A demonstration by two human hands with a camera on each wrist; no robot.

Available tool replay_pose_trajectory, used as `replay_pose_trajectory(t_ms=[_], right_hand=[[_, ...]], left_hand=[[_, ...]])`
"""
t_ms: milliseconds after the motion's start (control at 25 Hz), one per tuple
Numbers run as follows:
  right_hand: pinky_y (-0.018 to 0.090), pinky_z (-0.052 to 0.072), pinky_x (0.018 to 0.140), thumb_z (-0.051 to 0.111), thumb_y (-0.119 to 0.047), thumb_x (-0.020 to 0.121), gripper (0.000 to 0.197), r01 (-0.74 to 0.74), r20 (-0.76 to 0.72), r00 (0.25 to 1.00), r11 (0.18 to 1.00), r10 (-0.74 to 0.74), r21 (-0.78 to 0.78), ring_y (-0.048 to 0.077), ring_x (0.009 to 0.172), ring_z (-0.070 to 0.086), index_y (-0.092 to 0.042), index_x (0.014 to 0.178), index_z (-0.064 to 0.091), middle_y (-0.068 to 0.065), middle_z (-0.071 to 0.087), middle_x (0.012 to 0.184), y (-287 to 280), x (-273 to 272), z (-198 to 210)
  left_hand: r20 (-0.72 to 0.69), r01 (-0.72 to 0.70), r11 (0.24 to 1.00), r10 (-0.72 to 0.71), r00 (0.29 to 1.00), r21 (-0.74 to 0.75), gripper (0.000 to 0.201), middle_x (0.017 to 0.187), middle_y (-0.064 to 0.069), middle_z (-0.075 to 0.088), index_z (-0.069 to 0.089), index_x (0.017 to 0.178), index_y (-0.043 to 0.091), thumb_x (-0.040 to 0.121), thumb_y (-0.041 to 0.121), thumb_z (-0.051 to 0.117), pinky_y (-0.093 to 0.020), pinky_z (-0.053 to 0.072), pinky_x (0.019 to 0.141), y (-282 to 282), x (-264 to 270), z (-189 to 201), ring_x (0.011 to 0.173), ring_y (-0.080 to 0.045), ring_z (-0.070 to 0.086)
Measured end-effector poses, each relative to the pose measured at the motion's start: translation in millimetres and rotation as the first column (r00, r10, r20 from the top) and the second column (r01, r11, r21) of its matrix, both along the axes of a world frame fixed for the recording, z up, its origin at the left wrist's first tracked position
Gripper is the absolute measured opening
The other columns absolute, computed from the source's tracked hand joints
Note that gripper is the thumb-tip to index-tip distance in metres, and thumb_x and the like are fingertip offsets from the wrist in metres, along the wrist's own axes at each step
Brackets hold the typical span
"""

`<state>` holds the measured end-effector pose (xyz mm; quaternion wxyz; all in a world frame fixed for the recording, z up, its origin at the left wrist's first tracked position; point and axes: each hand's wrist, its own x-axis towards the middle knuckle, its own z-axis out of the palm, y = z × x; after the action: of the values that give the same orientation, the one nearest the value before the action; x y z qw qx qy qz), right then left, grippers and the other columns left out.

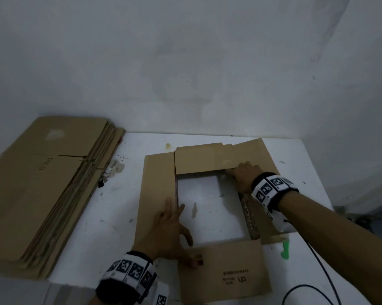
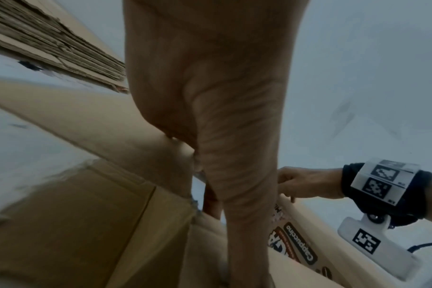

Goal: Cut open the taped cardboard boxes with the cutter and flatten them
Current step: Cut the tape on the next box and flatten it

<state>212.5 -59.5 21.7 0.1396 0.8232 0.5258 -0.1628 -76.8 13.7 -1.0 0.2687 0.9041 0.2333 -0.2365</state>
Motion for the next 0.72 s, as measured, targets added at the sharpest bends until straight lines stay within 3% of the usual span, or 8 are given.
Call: replay_pose_trajectory(t_ms=[80,120,240,280,400,560,640,720], right_hand=[[0.043,0.047,0.087,0.053,-0.023,0.093,0.062,0.044,-0.051,0.998,0.991,-0.038,0.123,0.039,0.114,0.054,-0.028,0.151,0.029,0.016,0.046,0.139,15,9,4],[0.043,0.051,0.084,0.053,-0.022,0.093,0.062,0.077,-0.077,0.995,0.977,-0.063,0.201,0.040,0.107,0.057,-0.029,0.150,0.028,0.017,0.047,0.136,22,13,6],[0.051,0.050,0.092,0.055,-0.024,0.093,0.069,0.164,-0.150,0.981,0.944,-0.125,0.285,0.045,0.110,0.053,-0.028,0.153,0.022,0.026,0.047,0.130,42,26,10],[0.052,0.047,0.098,0.057,-0.025,0.092,0.078,0.182,-0.161,0.977,0.946,-0.142,0.269,0.047,0.119,0.047,-0.029,0.157,0.014,0.027,0.041,0.136,46,29,10],[0.055,0.036,0.109,0.060,-0.027,0.094,0.090,0.221,-0.178,0.968,0.935,-0.176,0.277,0.048,0.139,0.027,-0.034,0.159,-0.002,0.025,0.019,0.157,56,33,9],[0.052,0.037,0.108,0.058,-0.045,0.094,0.096,0.333,-0.232,0.931,0.914,-0.281,0.232,0.046,0.132,0.039,-0.037,0.156,-0.015,0.031,0.038,0.144,59,51,-8],[0.049,0.034,0.109,0.052,-0.055,0.093,0.088,0.343,-0.180,0.934,0.916,-0.309,0.208,0.042,0.131,0.042,-0.034,0.157,-0.004,0.028,0.043,0.141,56,58,-8],[0.048,0.035,0.109,0.042,-0.062,0.088,0.073,0.335,-0.203,0.935,0.912,-0.290,0.236,0.040,0.129,0.045,-0.033,0.152,0.023,0.021,0.050,0.140,49,54,-1]], left_hand=[[0.014,-0.015,0.999,0.015,1.000,-0.033,0.047,0.165,0.013,-0.014,0.068,0.080,0.041,0.054,0.080,0.076,-0.052,-0.017,0.118,4,-5,-3,0.139,-0.017,-0.043],[0.019,-0.012,0.999,0.013,1.000,-0.042,0.050,0.165,0.015,-0.014,0.068,0.077,0.041,0.051,0.083,0.073,-0.051,-0.016,0.119,5,-8,-1,0.138,-0.014,-0.043],[0.025,-0.006,0.999,0.007,1.000,-0.041,0.068,0.145,0.025,-0.040,0.071,0.110,0.032,0.057,0.076,0.075,-0.046,-0.016,0.119,6,-10,8,0.132,-0.010,-0.044],[0.022,0.006,0.999,-0.005,1.000,-0.033,0.062,0.145,0.025,-0.040,0.071,0.109,0.032,0.061,0.071,0.078,-0.045,-0.017,0.119,7,-10,8,0.133,-0.011,-0.044],[0.023,0.055,0.998,-0.054,0.998,-0.036,0.034,0.164,0.018,-0.013,0.063,0.071,0.046,0.059,0.074,0.078,-0.049,-0.019,0.119,10,-10,2,0.138,-0.015,-0.045],[0.001,0.060,0.998,-0.060,0.998,-0.025,0.034,0.165,0.019,-0.005,0.062,0.067,0.047,0.058,0.076,0.078,-0.050,-0.019,0.118,15,-11,-7,0.138,-0.014,-0.045],[0.017,0.048,0.999,-0.048,0.999,-0.022,0.041,0.165,0.017,0.001,0.064,0.072,0.046,0.054,0.082,0.073,-0.050,-0.015,0.119,17,-12,-7,0.142,-0.013,-0.040],[0.089,-0.029,1.000,0.029,0.996,-0.006,0.066,0.163,0.013,0.014,0.065,0.081,0.046,0.044,0.099,0.054,-0.051,-0.001,0.120,18,-14,-9,0.150,-0.014,-0.022]])
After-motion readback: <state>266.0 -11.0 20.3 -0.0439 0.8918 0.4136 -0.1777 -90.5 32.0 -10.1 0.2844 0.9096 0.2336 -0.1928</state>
